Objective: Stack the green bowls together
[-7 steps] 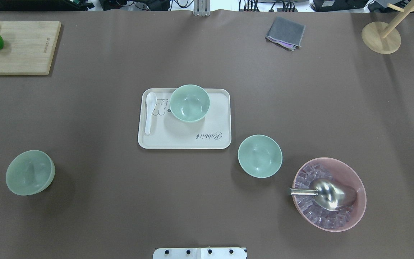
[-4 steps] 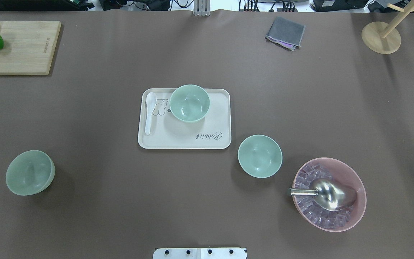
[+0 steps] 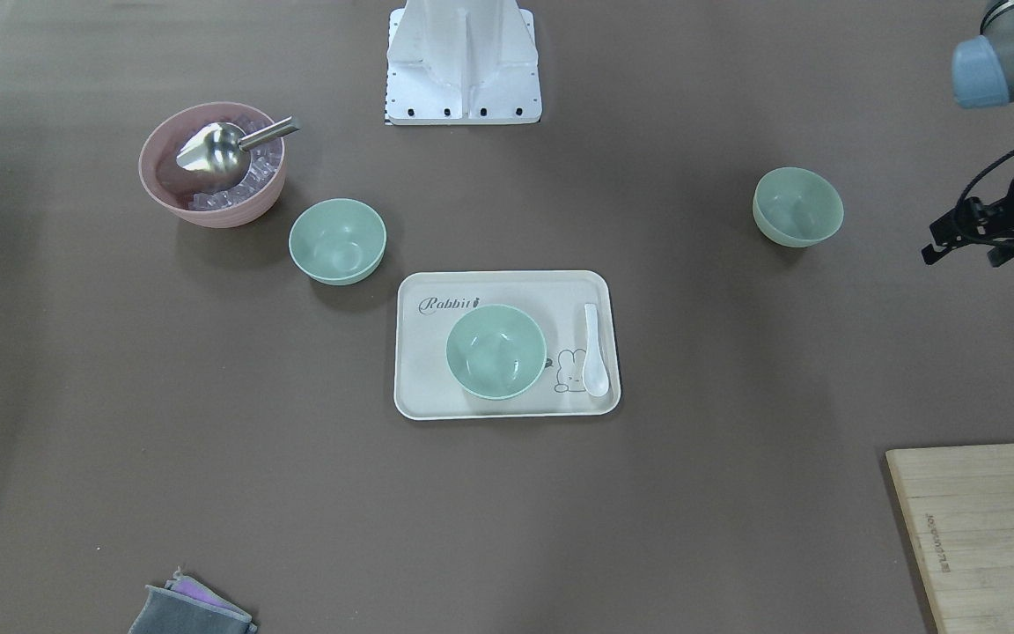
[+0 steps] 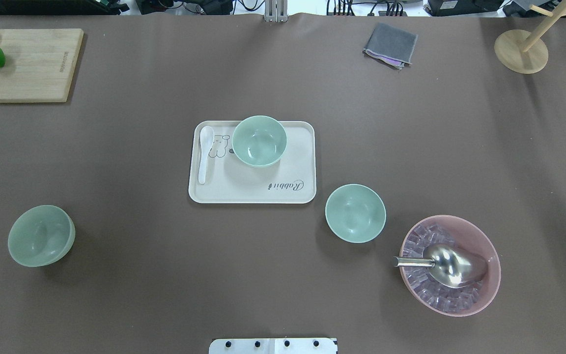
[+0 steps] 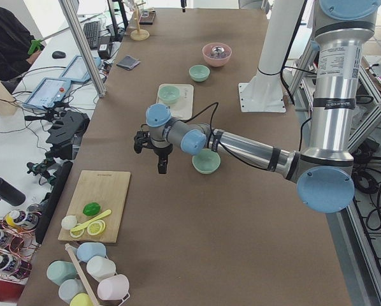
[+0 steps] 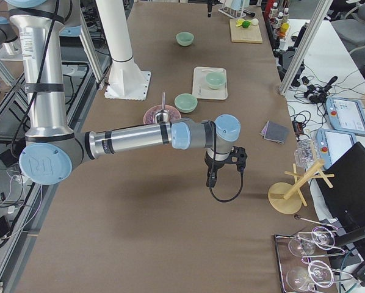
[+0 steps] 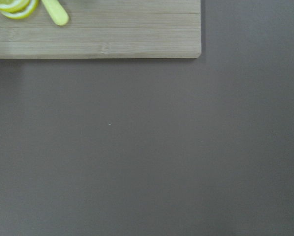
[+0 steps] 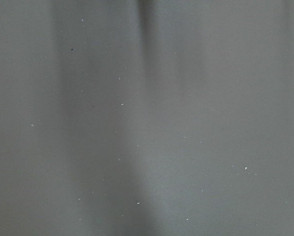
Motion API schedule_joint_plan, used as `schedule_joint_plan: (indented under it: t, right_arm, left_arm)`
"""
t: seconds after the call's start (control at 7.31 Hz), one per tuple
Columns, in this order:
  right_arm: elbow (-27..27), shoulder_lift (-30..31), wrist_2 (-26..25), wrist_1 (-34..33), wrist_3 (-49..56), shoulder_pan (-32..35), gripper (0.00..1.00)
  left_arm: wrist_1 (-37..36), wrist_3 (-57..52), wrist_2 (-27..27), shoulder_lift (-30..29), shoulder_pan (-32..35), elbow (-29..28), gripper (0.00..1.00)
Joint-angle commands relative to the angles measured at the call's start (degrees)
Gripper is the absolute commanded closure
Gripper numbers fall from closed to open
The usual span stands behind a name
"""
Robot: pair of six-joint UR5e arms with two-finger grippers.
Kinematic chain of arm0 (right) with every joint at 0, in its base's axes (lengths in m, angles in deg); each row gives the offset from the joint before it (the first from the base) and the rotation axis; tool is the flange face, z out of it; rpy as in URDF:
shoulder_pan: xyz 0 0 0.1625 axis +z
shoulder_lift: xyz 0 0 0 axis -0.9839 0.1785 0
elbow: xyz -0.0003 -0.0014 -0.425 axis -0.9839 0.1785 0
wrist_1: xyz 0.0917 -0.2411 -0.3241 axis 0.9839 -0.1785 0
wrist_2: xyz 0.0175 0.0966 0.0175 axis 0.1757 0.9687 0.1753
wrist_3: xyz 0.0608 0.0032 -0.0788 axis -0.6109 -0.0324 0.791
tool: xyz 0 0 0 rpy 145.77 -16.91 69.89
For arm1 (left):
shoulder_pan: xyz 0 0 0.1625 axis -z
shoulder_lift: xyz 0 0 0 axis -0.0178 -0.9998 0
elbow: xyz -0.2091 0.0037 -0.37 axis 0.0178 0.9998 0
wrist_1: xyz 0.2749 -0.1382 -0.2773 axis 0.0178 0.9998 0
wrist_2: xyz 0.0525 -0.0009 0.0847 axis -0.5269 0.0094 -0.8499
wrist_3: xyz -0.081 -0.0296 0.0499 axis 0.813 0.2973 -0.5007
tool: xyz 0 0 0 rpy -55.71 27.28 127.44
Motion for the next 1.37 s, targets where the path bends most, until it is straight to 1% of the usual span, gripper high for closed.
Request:
schedule_joint_plan:
  t: [0.0,0.14,0.27,0.55,0.68,0.96,1.23]
  right_arm:
    - [-0.2,-0.3,0.2,0.0,0.1,-1.0,0.00]
    - [-1.0,-0.3,0.1,0.1,0.0,-1.6,0.00]
    - [-1.2,-0.3,0.1,0.1,-0.3,-1.9,0.00]
    - [-1.6,-0.6,0.1,0.4,-3.3,-3.0,0.00]
    - [-1.6,-0.8,0.1,0.4,-4.0,-3.5,0.00]
    - [-1.6,-1.0,0.1,0.4,-4.1,-3.6,0.00]
    - [-1.6,-1.1,0.1,0.4,-4.2,-3.7,0.00]
  left_arm:
    - [9.3,12.8,-1.0,2.8,-5.4,-0.2,0.02]
    - [14.0,15.3,-4.6,5.7,-8.2,-0.3,0.02]
    - [16.8,15.5,-5.5,7.8,-9.8,-0.3,0.02]
    - [17.0,16.4,-5.5,8.5,-13.3,0.3,0.02]
    - [18.3,16.7,-5.5,9.4,-14.1,0.3,0.03]
    - [23.6,16.8,-5.5,13.1,-15.6,0.4,0.03]
    - [24.5,17.0,-5.4,14.0,-17.1,0.8,0.22]
